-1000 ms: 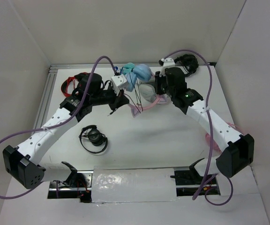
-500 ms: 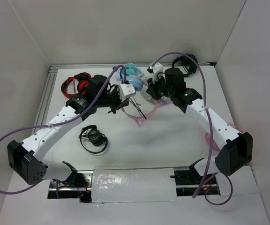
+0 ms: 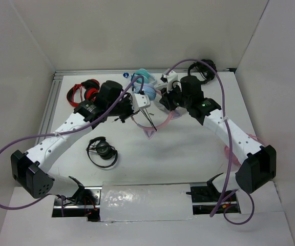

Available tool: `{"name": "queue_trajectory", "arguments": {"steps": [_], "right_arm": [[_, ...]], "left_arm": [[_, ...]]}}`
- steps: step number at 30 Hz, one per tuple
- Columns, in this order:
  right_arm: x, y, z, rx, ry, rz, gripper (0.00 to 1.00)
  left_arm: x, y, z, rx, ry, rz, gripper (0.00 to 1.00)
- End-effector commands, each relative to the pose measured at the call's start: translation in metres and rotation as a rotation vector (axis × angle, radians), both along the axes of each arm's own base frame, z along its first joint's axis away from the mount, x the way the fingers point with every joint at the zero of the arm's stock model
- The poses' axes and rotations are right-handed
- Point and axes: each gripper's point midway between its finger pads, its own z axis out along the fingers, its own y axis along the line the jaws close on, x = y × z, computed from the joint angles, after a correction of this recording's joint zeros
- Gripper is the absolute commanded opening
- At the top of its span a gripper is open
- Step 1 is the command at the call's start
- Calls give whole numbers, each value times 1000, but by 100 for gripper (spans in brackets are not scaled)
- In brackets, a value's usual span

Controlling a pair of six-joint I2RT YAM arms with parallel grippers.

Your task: Wrap the headphones

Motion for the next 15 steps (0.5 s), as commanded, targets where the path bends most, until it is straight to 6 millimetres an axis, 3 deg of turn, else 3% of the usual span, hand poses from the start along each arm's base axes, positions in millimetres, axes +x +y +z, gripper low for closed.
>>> {"name": "queue_trajectory", "arguments": {"steps": [1,5,9,11,15], "right_arm": [[-49,14,-10,-5,109,187,0],[-42,13,-12,2,126,134,0],[-39,13,-13,4,151,109,0],[-40,15,-16,13,181,106,0],[-53,26,-16,63,243,170,0]], "left_arm": [[64,49,60,83,-337,237,1],[72,62,59,165,-412,279,2],[78,70,76,157,-493,332,6],[77,67,82,130,-500,329,25],[75,62,98,73,-527,314,26]]}}
